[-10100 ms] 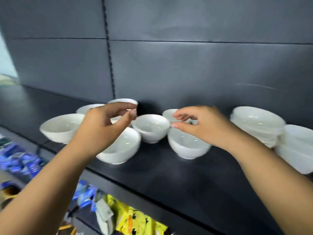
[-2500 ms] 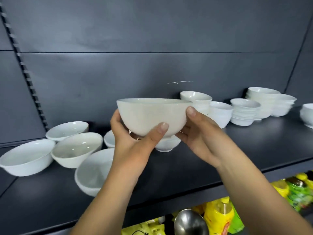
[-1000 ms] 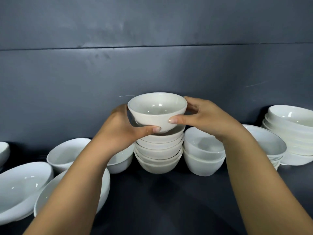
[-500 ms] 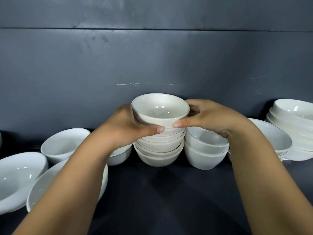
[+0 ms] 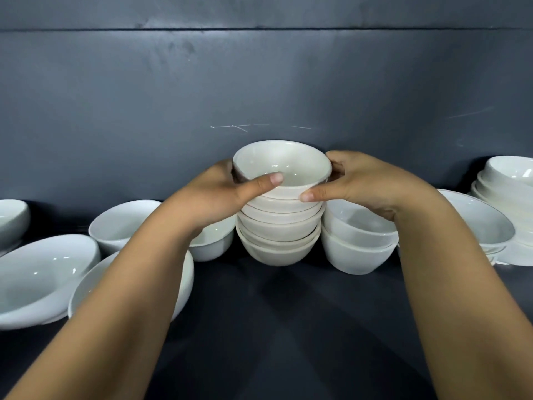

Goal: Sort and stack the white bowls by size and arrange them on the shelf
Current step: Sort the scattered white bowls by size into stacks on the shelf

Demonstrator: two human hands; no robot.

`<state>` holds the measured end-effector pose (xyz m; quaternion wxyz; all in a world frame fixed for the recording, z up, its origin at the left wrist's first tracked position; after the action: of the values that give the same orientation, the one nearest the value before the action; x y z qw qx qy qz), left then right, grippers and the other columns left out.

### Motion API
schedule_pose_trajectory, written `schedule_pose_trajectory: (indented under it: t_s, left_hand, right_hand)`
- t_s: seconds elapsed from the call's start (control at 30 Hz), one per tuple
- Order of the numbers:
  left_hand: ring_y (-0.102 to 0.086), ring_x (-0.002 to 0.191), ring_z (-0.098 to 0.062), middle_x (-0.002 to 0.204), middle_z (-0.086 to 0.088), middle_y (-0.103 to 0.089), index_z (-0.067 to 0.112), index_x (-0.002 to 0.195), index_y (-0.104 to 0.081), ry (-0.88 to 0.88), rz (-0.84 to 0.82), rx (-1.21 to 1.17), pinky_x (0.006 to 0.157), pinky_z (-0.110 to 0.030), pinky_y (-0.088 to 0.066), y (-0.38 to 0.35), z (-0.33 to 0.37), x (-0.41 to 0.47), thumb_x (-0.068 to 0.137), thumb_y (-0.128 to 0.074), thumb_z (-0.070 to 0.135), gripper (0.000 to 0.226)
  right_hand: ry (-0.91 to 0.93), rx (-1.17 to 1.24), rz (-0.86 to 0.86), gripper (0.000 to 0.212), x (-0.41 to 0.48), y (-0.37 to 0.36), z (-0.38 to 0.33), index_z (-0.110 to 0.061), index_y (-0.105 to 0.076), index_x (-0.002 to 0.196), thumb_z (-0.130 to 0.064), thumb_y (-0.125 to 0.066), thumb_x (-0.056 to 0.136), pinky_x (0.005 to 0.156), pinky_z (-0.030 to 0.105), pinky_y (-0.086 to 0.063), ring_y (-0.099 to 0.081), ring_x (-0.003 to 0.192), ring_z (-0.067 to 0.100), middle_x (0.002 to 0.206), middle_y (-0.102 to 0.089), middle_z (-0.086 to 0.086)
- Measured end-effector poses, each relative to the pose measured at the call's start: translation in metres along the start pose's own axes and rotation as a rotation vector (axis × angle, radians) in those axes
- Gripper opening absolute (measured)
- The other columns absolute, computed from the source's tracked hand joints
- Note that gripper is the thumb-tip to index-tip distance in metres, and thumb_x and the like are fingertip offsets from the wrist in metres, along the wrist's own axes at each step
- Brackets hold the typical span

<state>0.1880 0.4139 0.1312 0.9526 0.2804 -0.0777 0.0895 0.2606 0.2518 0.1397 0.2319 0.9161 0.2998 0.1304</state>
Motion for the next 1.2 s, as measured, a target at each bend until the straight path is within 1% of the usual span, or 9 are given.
schedule_pose_trajectory:
  t_s: [0.1, 0.13, 0.23, 0.37, 0.5, 0.63, 0.77, 1.03, 1.2]
  left_hand:
    - [-0.051, 0.115, -0.019, 0.114, -0.011, -0.051, 0.003, 0.098, -0.045, 0.029, 0.151, -0.013, 0.08, -0.026, -0.045, 0.01, 0.006, -0.016, 0.074, -0.065, 0.056, 0.062]
    - [-0.049, 0.121, -0.016, 0.123, -0.007, -0.051, 0.021, 0.107, -0.058, 0.041, 0.229, -0.075, 0.08, -0.021, -0.042, 0.014, 0.006, -0.021, 0.08, -0.061, 0.05, 0.04]
    - [-0.046, 0.12, 0.0, 0.14, 0.009, -0.047, 0.021, 0.139, -0.04, 0.034, 0.447, -0.194, 0.093, -0.013, -0.036, 0.026, 0.006, -0.048, 0.085, -0.058, 0.039, 0.06]
    - [-0.048, 0.095, 0.024, 0.122, 0.022, -0.055, 0.027, 0.127, -0.055, -0.043, 0.591, -0.158, 0.069, 0.01, -0.034, 0.039, 0.0, -0.088, 0.087, -0.056, 0.036, 0.041]
    - [-0.058, 0.099, 0.01, 0.109, 0.024, -0.06, 0.049, 0.105, -0.059, -0.197, 0.711, -0.043, 0.085, -0.01, -0.045, 0.05, -0.016, -0.137, 0.077, -0.062, 0.054, 0.029]
    - [-0.055, 0.106, 0.0, 0.108, 0.035, -0.055, 0.049, 0.105, -0.055, -0.235, 0.832, 0.173, 0.088, -0.013, -0.043, 0.063, -0.046, -0.183, 0.082, -0.046, 0.054, 0.025]
    - [-0.049, 0.102, 0.004, 0.108, 0.014, -0.056, 0.017, 0.112, -0.055, -0.294, 0.752, 0.417, 0.094, -0.005, -0.032, 0.061, -0.067, -0.219, 0.094, -0.036, 0.048, 0.041]
    - [-0.055, 0.101, -0.02, 0.105, -0.013, -0.067, 0.002, 0.11, -0.064, -0.061, 0.48, 0.627, 0.092, -0.02, -0.035, 0.062, -0.121, -0.235, 0.085, -0.045, 0.039, 0.049]
    - [-0.054, 0.117, -0.023, 0.124, -0.008, -0.059, 0.008, 0.124, -0.057, 0.092, 0.375, 0.537, 0.096, -0.019, -0.033, 0.059, -0.131, -0.229, 0.076, -0.033, 0.06, 0.075]
  right_hand:
    - [0.057, -0.034, 0.006, 0.027, -0.002, 0.0, -0.005, -0.028, -0.058, 0.082, -0.01, -0.075, 0.072, 0.067, 0.008, -0.047, -0.059, 0.079, -0.003, 0.084, -0.065, -0.016]
    - [0.059, -0.032, 0.006, 0.027, -0.002, 0.0, -0.005, -0.029, -0.057, 0.081, -0.01, -0.075, 0.073, 0.067, 0.008, -0.047, -0.059, 0.079, -0.004, 0.083, -0.064, -0.016]
    - [0.034, -0.081, 0.021, 0.043, -0.004, -0.002, -0.006, -0.023, -0.055, 0.103, -0.022, -0.079, 0.066, 0.082, 0.021, -0.045, -0.057, 0.098, 0.008, 0.104, -0.062, -0.01]
    - [0.057, -0.298, 0.125, 0.094, -0.005, -0.009, -0.016, -0.018, -0.017, 0.146, -0.034, -0.074, 0.073, 0.098, 0.017, -0.021, -0.022, 0.137, 0.009, 0.152, -0.019, -0.01]
    - [0.296, -0.285, 0.327, 0.064, -0.02, -0.027, -0.045, -0.019, -0.039, 0.139, -0.03, -0.066, 0.082, 0.105, 0.015, -0.02, -0.028, 0.135, 0.006, 0.149, -0.03, -0.01]
    - [0.499, -0.058, 0.466, 0.024, -0.04, -0.053, -0.063, -0.035, -0.06, 0.102, -0.026, -0.069, 0.081, 0.096, 0.014, -0.038, -0.054, 0.107, 0.003, 0.107, -0.057, -0.02]
    - [0.651, -0.183, 0.362, 0.026, -0.052, -0.116, -0.065, -0.02, -0.068, 0.097, -0.035, -0.065, 0.077, 0.086, 0.0, -0.034, -0.052, 0.096, -0.005, 0.099, -0.059, -0.017]
    - [0.607, -0.463, -0.025, 0.052, -0.047, -0.206, -0.026, -0.01, -0.069, 0.103, -0.052, -0.058, 0.073, 0.081, 0.005, -0.036, -0.049, 0.102, 0.005, 0.105, -0.067, -0.001]
    - [0.607, -0.471, 0.022, 0.046, -0.045, -0.214, -0.017, -0.006, -0.068, 0.072, -0.05, -0.054, 0.075, 0.074, 0.033, -0.046, -0.061, 0.079, 0.026, 0.074, -0.067, 0.008]
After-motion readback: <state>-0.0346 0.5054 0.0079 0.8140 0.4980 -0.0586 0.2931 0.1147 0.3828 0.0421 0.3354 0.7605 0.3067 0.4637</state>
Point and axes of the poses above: each hand's wrist, its own x-axis towards the middle knuckle, its own y-axis out of the back of the hand, z = x × y, the point moved 4 cm from there along x, towards the middle knuckle
